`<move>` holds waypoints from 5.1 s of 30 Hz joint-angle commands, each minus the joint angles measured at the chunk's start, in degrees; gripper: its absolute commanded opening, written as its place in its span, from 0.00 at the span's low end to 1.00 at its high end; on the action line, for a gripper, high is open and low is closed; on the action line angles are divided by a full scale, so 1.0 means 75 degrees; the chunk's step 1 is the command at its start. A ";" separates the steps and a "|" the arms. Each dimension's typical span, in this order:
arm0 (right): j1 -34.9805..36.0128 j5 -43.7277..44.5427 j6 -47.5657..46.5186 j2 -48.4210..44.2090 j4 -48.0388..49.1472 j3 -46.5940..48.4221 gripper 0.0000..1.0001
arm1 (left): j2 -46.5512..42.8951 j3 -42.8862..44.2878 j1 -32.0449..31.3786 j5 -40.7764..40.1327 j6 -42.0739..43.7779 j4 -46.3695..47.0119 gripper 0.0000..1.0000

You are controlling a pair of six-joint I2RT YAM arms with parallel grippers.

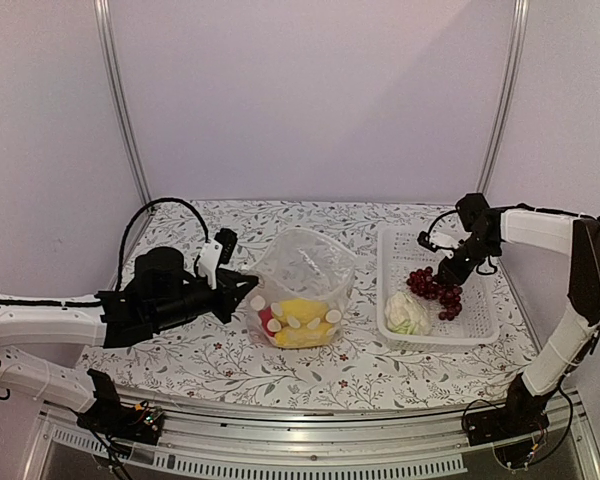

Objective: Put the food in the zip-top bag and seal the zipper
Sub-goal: Pick up the fake fruit from the bin, then place the fake fruit in the zipper food storage bag.

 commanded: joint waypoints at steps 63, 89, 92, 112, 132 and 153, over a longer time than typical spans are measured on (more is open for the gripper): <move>0.4886 -0.2454 0.0207 -0.0127 -0.1495 0.6223 0.00 | -0.0005 0.0089 0.0038 0.0069 -0.0107 0.0134 0.00; 0.5117 -0.2231 0.0682 0.1336 -0.2267 0.5759 0.00 | -0.0133 -0.0080 0.0026 0.0082 -0.0085 0.0322 0.00; 0.5117 -0.1951 0.0827 0.1530 -0.2367 0.5864 0.00 | -0.0138 -0.0083 0.0023 0.0097 -0.0033 0.0404 0.00; 0.5198 -0.0876 0.1217 0.2103 -0.2782 0.5774 0.03 | 0.0486 0.0269 -0.0073 0.0415 0.0074 0.0831 0.00; 0.5388 -0.1902 0.0978 0.1950 -0.3319 0.6611 0.47 | 0.0064 0.0195 -0.0067 0.0075 0.0286 0.0273 0.00; 0.4670 0.0478 0.1011 0.1401 -0.1774 0.5029 0.59 | -0.0233 -0.0239 -0.0075 0.0025 0.0101 0.0527 0.00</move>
